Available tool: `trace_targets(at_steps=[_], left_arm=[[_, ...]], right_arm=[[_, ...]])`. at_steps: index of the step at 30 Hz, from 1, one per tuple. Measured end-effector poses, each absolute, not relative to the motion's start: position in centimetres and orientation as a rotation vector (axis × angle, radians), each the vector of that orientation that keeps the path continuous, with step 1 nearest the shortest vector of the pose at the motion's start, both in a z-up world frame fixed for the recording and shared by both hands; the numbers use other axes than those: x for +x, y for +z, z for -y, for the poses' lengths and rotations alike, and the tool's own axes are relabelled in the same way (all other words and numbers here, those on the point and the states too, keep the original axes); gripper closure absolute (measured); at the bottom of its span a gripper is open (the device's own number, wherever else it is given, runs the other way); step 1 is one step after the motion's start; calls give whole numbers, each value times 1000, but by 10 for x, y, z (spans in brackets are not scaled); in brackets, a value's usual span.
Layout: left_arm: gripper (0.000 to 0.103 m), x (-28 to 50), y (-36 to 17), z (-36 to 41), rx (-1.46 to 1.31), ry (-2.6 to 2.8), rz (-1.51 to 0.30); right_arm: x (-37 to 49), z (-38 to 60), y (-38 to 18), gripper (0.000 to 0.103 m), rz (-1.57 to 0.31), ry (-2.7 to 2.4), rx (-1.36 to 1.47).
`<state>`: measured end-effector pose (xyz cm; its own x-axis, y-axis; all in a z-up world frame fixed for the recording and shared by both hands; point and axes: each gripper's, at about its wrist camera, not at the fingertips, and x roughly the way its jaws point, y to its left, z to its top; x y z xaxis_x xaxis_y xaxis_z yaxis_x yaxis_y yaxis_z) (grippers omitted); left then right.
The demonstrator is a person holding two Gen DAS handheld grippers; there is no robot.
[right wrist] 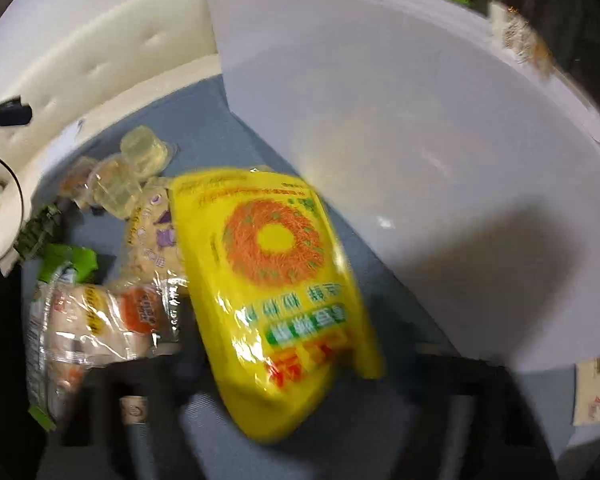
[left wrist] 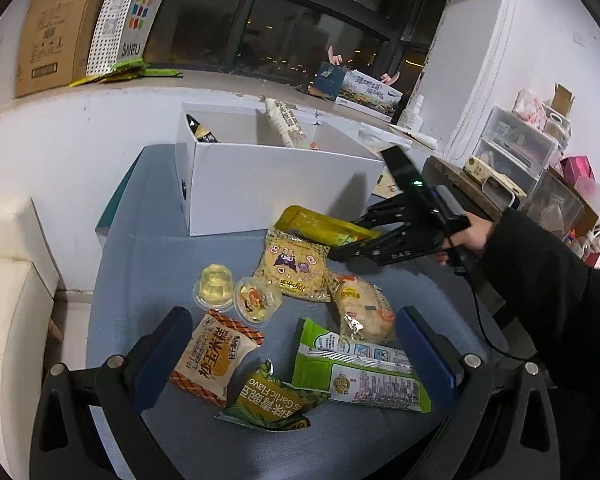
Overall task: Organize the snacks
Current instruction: 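Reach the right tool down to the yellow sunflower-print bag, then grasp and lift the yellow bag with the right tool while the left tool reaches a clear cup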
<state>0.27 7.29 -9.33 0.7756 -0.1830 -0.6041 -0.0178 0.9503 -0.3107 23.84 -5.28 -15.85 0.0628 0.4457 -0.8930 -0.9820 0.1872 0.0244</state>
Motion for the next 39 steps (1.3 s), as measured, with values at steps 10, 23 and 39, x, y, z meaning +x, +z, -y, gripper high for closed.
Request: trace_targets(at_steps=[10,23,39], left_arm=[[0,11,-99,-79,-293,-58,-700],[1,87,-151,-127,-184,-75,-855],[68,115,-167,-108,-44,-62,-895]], right_arm=[[213,98,-137,73,-881,1103,-551],[154,203,-78,75,-822,968,-85],[130,196,-93,75,-869,997,3]])
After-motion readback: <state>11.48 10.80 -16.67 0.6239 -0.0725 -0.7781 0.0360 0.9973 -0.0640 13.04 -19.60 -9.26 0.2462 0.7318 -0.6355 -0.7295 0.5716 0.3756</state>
